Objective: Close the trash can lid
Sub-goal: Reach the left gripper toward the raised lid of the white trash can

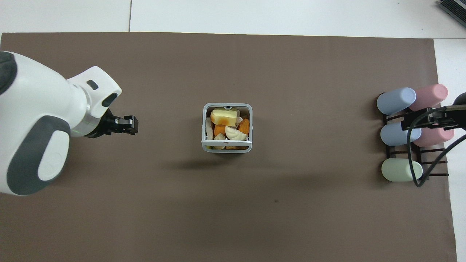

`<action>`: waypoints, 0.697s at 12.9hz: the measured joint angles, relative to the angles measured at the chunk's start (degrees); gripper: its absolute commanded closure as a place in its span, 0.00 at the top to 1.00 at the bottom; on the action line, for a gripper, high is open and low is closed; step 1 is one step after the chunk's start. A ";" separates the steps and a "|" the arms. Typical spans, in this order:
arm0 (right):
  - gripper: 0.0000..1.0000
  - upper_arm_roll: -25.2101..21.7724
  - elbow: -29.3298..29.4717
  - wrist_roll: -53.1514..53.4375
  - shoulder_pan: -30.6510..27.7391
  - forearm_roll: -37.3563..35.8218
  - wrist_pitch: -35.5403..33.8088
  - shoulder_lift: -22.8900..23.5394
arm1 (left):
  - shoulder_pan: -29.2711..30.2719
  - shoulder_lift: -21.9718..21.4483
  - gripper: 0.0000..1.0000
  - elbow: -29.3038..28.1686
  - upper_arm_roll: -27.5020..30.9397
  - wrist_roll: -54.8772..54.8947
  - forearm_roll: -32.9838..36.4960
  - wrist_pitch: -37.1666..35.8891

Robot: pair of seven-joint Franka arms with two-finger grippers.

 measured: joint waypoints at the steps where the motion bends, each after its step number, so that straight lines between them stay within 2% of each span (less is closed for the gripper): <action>1: 1.00 0.00 0.00 0.00 0.00 0.00 0.00 0.00 | -2.45 -0.21 0.29 -0.24 -0.05 -2.87 0.00 0.29; 9: 1.00 0.00 0.00 0.00 0.00 0.00 0.00 0.00 | -17.86 -0.45 0.27 -2.93 -0.32 -19.35 -0.24 6.69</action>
